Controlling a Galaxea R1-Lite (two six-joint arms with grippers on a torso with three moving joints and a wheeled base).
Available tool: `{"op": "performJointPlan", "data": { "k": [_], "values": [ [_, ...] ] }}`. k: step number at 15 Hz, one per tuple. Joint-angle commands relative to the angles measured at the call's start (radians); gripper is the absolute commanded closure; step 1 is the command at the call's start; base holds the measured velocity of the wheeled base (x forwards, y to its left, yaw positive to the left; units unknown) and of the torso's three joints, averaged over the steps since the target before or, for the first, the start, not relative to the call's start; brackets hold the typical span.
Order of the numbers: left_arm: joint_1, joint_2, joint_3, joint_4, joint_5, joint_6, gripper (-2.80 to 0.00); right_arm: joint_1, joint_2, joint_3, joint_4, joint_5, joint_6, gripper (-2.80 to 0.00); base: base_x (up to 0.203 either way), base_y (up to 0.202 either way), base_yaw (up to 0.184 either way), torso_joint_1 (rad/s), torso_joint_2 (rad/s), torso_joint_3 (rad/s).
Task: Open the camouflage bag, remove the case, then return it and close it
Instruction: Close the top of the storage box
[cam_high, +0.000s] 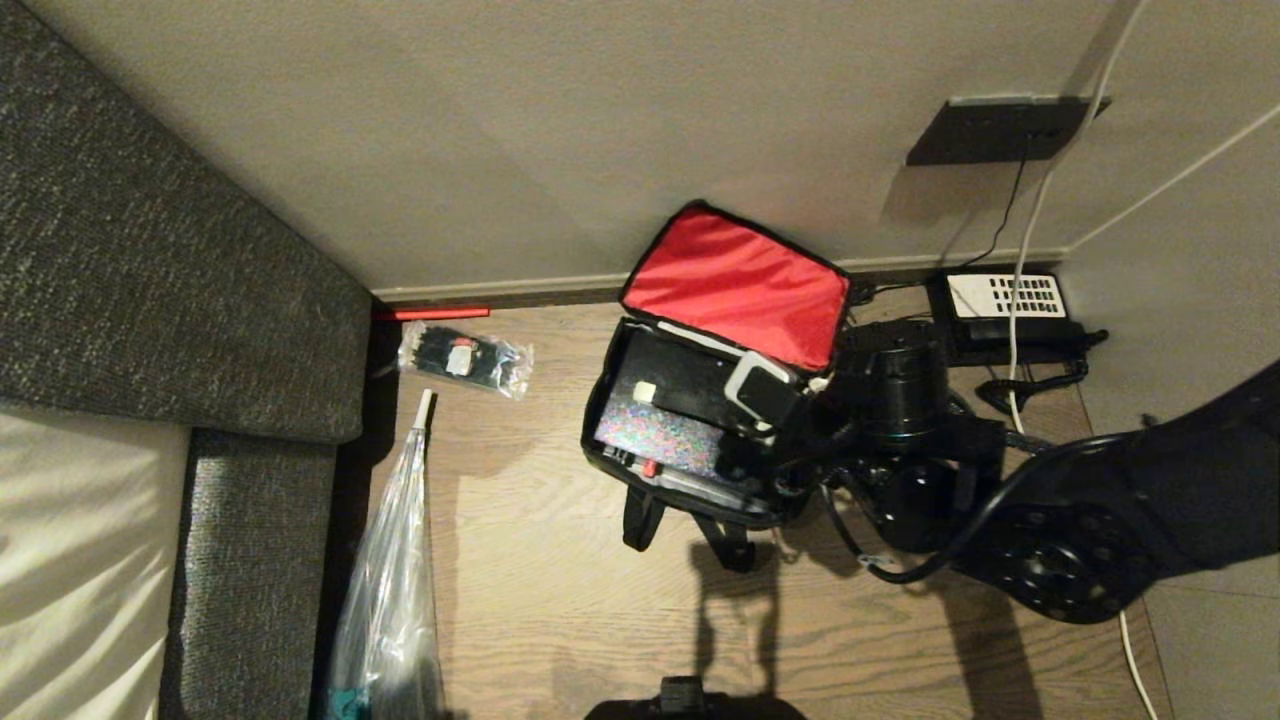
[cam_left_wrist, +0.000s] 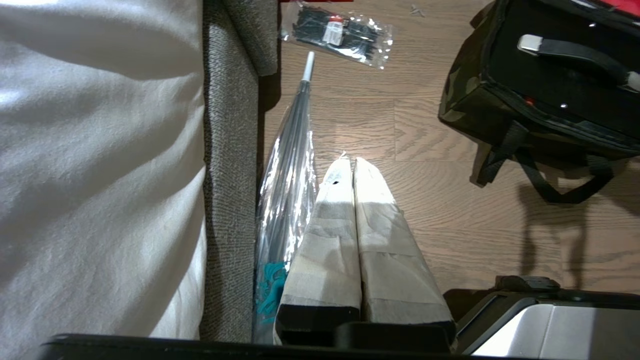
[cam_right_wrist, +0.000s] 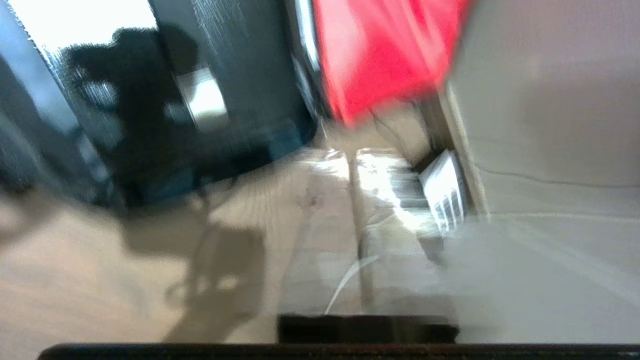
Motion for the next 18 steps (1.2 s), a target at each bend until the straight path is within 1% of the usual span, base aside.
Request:
{"op": "performJointPlan", "data": {
  "k": [1,3,4,5,7,8,10,12,14,18],
  "values": [
    [0.0,0.0,0.002,0.0,0.0,0.0,0.0,-0.028,-0.269,0.096,0.159,-0.027,0.063,0.0,0.0,0.0,0.0,0.0,0.0,0.0],
    [0.0,0.0,0.002,0.0,0.0,0.0,0.0,-0.109,-0.421,0.156,0.388,-0.033,0.16,0.0,0.0,0.0,0.0,0.0,0.0,0.0],
    [0.0,0.0,0.002,0.0,0.0,0.0,0.0,-0.18,-0.496,0.182,0.523,-0.018,0.239,0.0,0.0,0.0,0.0,0.0,0.0,0.0],
    [0.0,0.0,0.002,0.0,0.0,0.0,0.0,-0.293,-0.57,0.208,0.671,0.027,0.352,0.0,0.0,0.0,0.0,0.0,0.0,0.0],
    [0.0,0.0,0.002,0.0,0.0,0.0,0.0,-0.468,-0.727,0.231,0.911,0.163,0.548,0.0,0.0,0.0,0.0,0.0,0.0,0.0],
    [0.0,0.0,0.002,0.0,0.0,0.0,0.0,-0.526,-0.81,0.238,1.023,0.213,0.623,0.0,0.0,0.0,0.0,0.0,0.0,0.0],
    [0.0,0.0,0.002,0.0,0.0,0.0,0.0,-0.601,-0.987,0.272,1.225,0.287,0.782,0.0,0.0,0.0,0.0,0.0,0.0,0.0],
    [0.0,0.0,0.002,0.0,0.0,0.0,0.0,-0.632,-1.134,0.306,1.409,0.362,0.903,0.0,0.0,0.0,0.0,0.0,0.0,0.0],
    [0.0,0.0,0.002,0.0,0.0,0.0,0.0,-0.648,-1.209,0.314,1.523,0.424,0.959,0.0,0.0,0.0,0.0,0.0,0.0,0.0],
    [0.0,0.0,0.002,0.0,0.0,0.0,0.0,-0.649,-1.321,0.319,1.596,0.467,0.963,0.0,0.0,0.0,0.0,0.0,0.0,0.0]
  ]
}}
